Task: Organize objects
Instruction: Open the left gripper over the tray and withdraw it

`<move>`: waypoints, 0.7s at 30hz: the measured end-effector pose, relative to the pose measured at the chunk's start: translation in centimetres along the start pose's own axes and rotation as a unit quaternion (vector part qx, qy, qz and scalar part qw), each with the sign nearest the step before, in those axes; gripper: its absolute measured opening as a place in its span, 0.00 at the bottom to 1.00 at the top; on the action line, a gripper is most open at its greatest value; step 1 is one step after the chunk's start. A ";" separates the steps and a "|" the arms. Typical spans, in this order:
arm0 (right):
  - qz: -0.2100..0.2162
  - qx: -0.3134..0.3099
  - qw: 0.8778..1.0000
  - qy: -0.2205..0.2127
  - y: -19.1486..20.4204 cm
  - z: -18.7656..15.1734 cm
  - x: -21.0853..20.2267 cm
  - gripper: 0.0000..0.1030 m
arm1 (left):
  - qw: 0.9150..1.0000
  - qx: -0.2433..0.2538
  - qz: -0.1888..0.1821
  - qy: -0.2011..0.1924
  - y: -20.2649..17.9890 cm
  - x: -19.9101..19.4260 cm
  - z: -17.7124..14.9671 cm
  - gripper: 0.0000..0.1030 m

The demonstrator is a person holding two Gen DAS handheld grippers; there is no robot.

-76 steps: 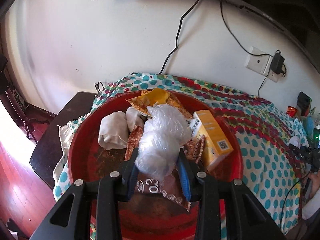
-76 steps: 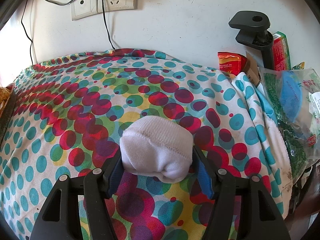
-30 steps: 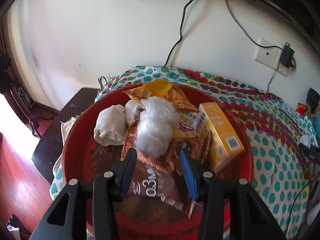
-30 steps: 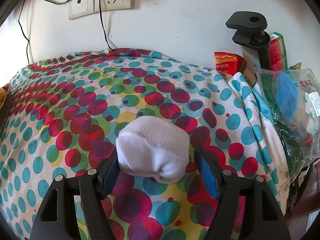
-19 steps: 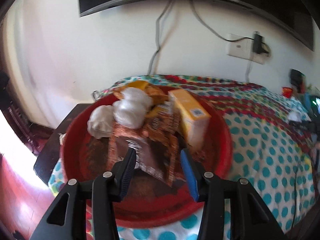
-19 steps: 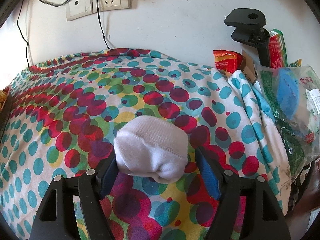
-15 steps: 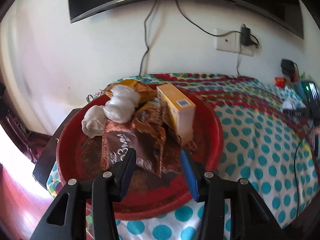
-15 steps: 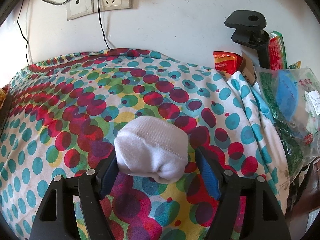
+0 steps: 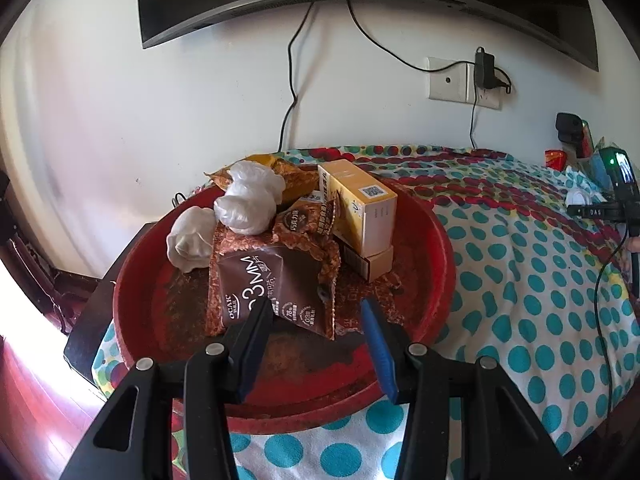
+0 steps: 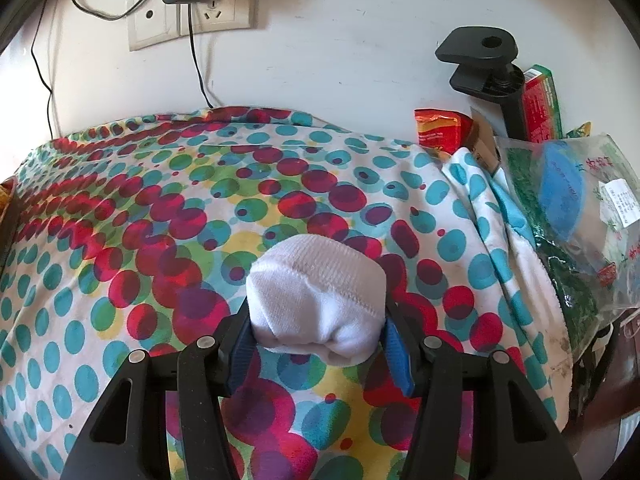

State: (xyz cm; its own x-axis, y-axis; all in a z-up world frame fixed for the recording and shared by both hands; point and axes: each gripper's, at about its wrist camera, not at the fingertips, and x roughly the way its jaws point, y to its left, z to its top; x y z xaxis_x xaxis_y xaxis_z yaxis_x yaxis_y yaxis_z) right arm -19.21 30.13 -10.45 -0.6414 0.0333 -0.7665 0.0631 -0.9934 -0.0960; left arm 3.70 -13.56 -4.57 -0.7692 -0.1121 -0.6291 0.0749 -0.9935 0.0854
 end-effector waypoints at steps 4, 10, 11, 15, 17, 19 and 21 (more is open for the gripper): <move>-0.019 -0.014 1.000 -0.004 0.6 0.1 0.0 0.51 | 1.000 -0.011 -0.004 -0.001 0.4 -0.2 0.1 0.46; -0.049 -0.033 0.998 -0.014 2.1 0.0 -0.3 0.51 | 1.000 -0.014 0.001 -0.003 0.9 -0.3 0.0 0.46; -0.054 -0.033 0.998 -0.014 2.3 -0.1 -0.5 0.51 | 1.000 -0.016 0.004 -0.002 1.0 -0.2 0.0 0.46; -0.059 -0.027 0.998 -0.012 2.1 0.0 -0.5 0.51 | 1.000 -0.027 0.004 0.000 1.5 -0.2 0.0 0.46; -0.056 -0.017 0.998 -0.010 2.0 -0.1 -0.6 0.51 | 1.000 -0.031 0.004 0.000 1.7 -0.2 0.0 0.46; -0.054 -0.010 0.998 -0.009 2.1 -0.2 -0.7 0.51 | 1.000 -0.031 0.005 -0.001 1.9 -0.2 -0.1 0.46; -0.052 -0.008 0.999 -0.009 2.4 -0.4 -1.0 0.51 | 0.999 -0.032 0.005 0.000 2.0 -0.1 -0.1 0.46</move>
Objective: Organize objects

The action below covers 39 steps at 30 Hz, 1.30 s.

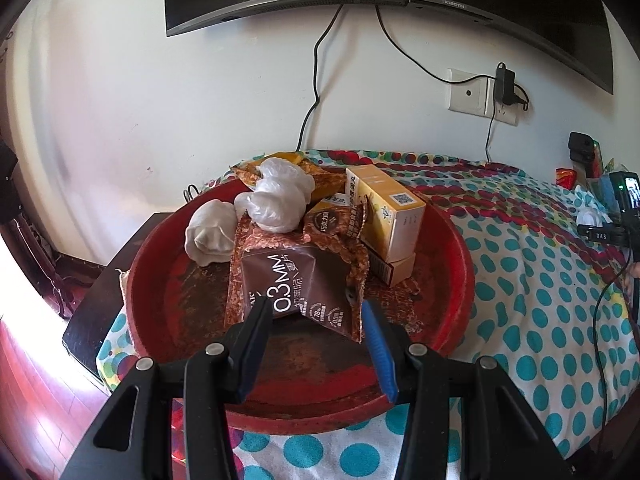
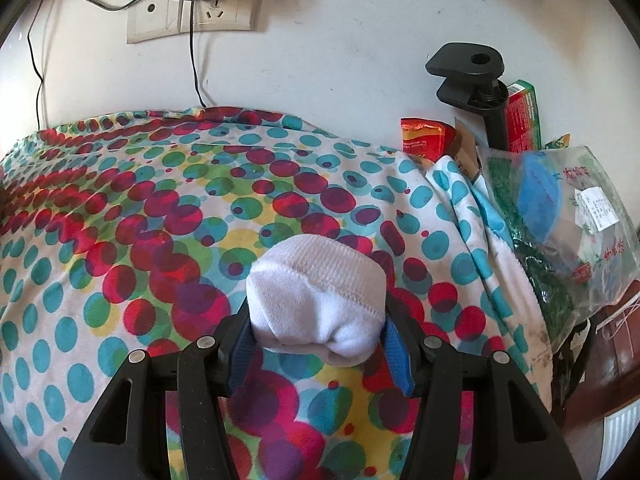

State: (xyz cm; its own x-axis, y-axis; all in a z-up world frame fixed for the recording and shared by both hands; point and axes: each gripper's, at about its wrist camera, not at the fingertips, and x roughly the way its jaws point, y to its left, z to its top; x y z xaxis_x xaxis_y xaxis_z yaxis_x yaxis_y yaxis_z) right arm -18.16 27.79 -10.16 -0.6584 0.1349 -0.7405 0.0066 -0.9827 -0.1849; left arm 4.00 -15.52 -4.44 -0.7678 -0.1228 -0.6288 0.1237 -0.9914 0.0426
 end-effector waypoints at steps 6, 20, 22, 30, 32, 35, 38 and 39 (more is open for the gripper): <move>0.012 0.002 1.000 -0.005 1.3 -0.1 -1.3 0.51 | 1.000 -0.010 -0.007 0.000 0.3 -0.1 0.1 0.46; 0.092 0.028 0.995 -0.011 5.9 -0.1 -4.6 0.52 | 1.000 -0.028 -0.010 -0.005 1.2 -0.6 0.4 0.46; 0.102 0.027 0.994 -0.011 7.0 -0.2 -5.1 0.52 | 1.000 -0.027 -0.010 -0.007 1.2 -0.7 0.4 0.46; 0.135 0.007 0.991 -0.004 10.7 -0.5 -6.3 0.52 | 0.999 -0.033 -0.007 -0.007 1.5 -0.8 0.5 0.46; 0.147 0.000 0.989 -0.004 11.7 -0.5 -6.8 0.52 | 0.999 -0.032 -0.007 -0.007 1.6 -0.8 0.6 0.46; 0.162 -0.015 0.987 -0.005 13.5 -0.4 -7.8 0.52 | 0.999 -0.034 -0.006 -0.008 1.9 -0.9 0.7 0.46; 0.177 -0.029 0.984 -0.008 15.2 -0.2 -8.7 0.52 | 0.999 -0.041 -0.005 -0.008 2.2 -0.9 0.7 0.46; 0.182 -0.036 0.983 -0.010 16.0 -0.1 -9.1 0.53 | 0.999 -0.044 -0.006 -0.009 2.3 -1.0 0.7 0.46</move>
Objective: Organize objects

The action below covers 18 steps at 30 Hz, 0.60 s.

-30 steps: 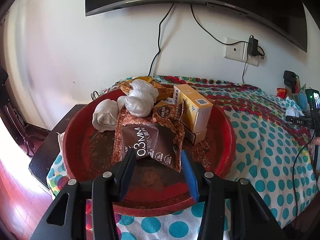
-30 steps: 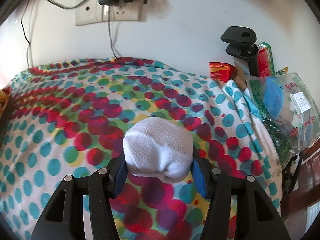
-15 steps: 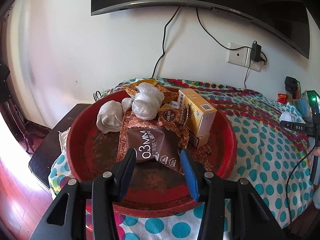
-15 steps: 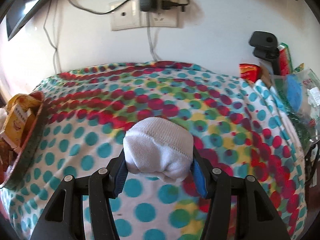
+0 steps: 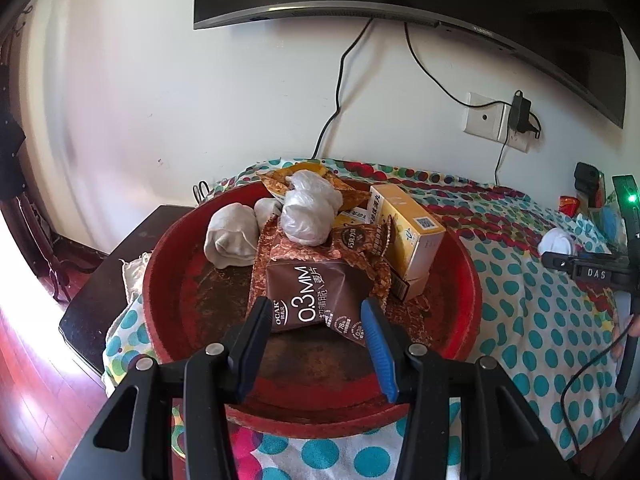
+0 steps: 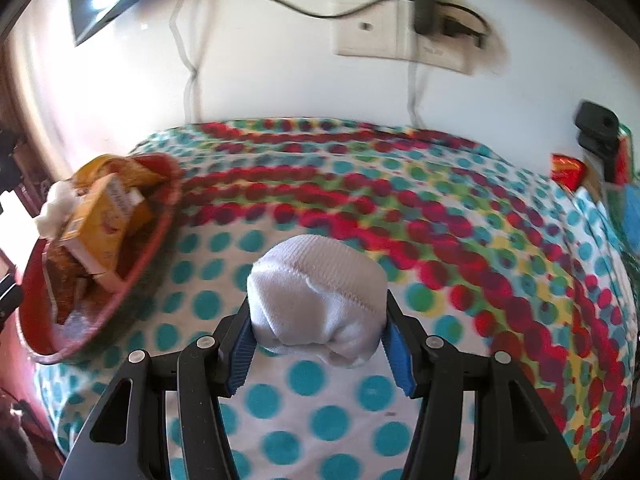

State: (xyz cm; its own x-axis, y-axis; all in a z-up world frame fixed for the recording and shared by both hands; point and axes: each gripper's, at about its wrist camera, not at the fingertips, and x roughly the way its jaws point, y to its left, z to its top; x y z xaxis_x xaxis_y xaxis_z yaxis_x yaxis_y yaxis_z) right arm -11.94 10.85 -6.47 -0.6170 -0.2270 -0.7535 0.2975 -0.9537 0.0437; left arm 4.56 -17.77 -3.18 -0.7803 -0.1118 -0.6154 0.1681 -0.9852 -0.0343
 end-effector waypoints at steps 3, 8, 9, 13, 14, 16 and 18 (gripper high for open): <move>0.011 -0.022 1.000 -0.002 2.2 0.3 -0.2 0.53 | 1.000 -0.002 0.000 -0.001 0.2 -0.1 0.1 0.46; 0.039 -0.047 0.998 -0.005 5.9 0.7 -0.6 0.53 | 1.000 -0.012 0.001 -0.002 0.7 -0.1 0.3 0.46; 0.044 -0.050 0.998 -0.005 6.5 0.8 -0.6 0.53 | 1.000 -0.015 0.002 -0.002 0.9 -0.1 0.4 0.46; 0.064 -0.072 0.995 -0.008 9.5 0.8 -1.0 0.53 | 1.000 -0.026 0.006 -0.005 1.7 -0.2 0.6 0.46; 0.067 -0.079 0.995 -0.008 10.2 0.8 -1.1 0.53 | 1.000 -0.029 0.006 -0.006 1.9 -0.3 0.6 0.46; 0.073 -0.089 0.993 -0.007 11.4 0.8 -1.2 0.53 | 0.999 -0.035 0.011 -0.007 2.3 -0.3 0.7 0.46; 0.081 -0.101 0.992 -0.005 12.8 0.8 -1.1 0.53 | 0.999 -0.039 0.015 -0.008 2.8 -0.4 0.8 0.46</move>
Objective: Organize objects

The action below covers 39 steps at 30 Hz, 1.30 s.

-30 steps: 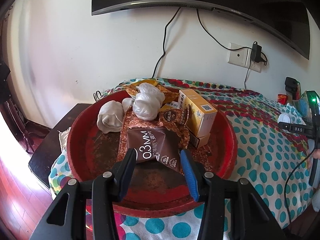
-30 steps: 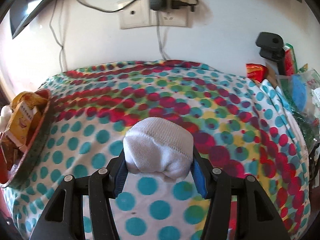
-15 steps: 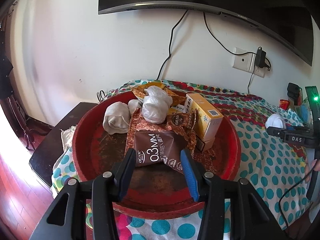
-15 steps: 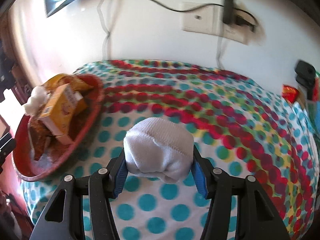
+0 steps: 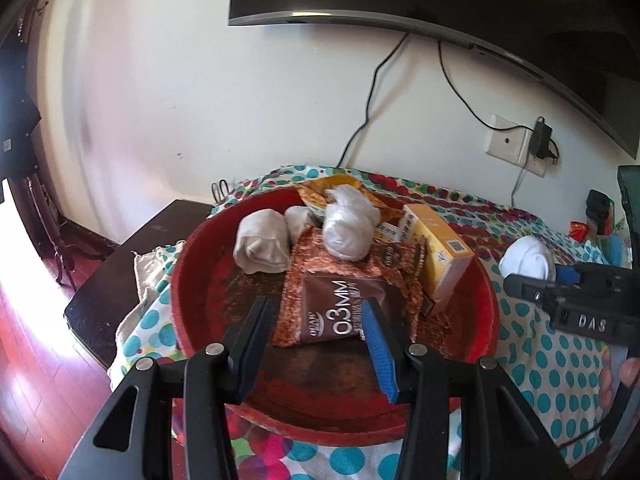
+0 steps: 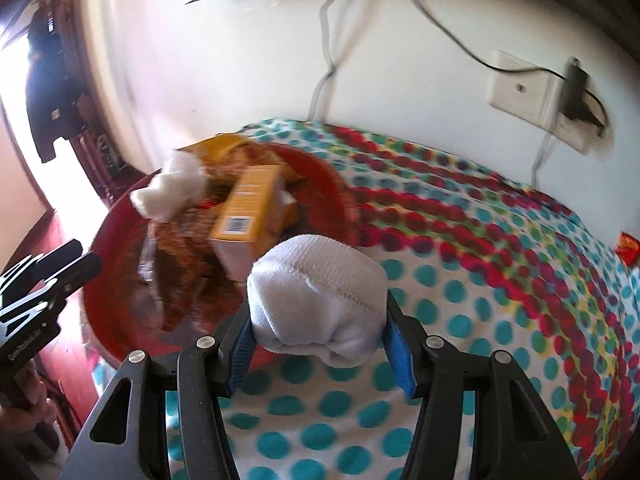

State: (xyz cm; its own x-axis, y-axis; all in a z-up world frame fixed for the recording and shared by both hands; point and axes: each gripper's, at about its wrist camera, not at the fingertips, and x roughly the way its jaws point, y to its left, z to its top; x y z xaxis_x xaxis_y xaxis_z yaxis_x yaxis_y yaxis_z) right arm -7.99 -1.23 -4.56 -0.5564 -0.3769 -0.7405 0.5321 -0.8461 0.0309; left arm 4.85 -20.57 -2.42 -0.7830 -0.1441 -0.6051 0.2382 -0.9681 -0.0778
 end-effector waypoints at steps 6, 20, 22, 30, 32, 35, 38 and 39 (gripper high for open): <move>0.016 -0.025 1.000 0.011 3.3 0.3 1.2 0.53 | 1.000 -0.012 0.014 -0.005 1.4 -0.1 0.4 0.46; 0.020 -0.031 0.998 0.043 6.8 0.3 4.2 0.53 | 0.997 -0.043 0.057 -0.010 4.9 -0.4 1.1 0.56; 0.019 -0.028 0.998 0.045 6.8 0.4 4.6 0.54 | 0.997 -0.045 0.058 -0.008 5.0 -0.4 1.1 0.56; 0.025 -0.014 0.998 0.053 6.3 0.3 5.1 0.54 | 0.998 -0.033 0.061 -0.014 4.4 -0.6 1.0 0.56; 0.024 -0.014 0.998 0.051 6.3 0.3 4.8 0.63 | 0.997 -0.027 0.071 -0.013 4.1 -0.5 1.0 0.56; 0.019 -0.017 0.999 0.040 6.4 0.3 3.9 0.75 | 0.997 -0.016 0.078 -0.009 3.7 -0.4 1.1 0.56; 0.009 -0.026 0.999 0.030 6.5 0.2 2.6 0.86 | 0.997 -0.011 0.076 -0.005 3.3 -0.5 1.1 0.56; 0.009 -0.027 0.999 0.025 6.5 0.0 1.9 0.91 | 0.997 -0.008 0.071 -0.006 3.1 -0.6 1.2 0.56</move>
State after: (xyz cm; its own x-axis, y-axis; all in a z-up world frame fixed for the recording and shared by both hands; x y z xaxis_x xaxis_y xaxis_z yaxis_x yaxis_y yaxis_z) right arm -5.59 -7.44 -5.74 -0.5148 -0.3705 -0.7732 0.5754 -0.8178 0.0087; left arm 5.37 -23.71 -1.30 -0.7471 -0.2822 -0.6018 0.3569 -0.9341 -0.0052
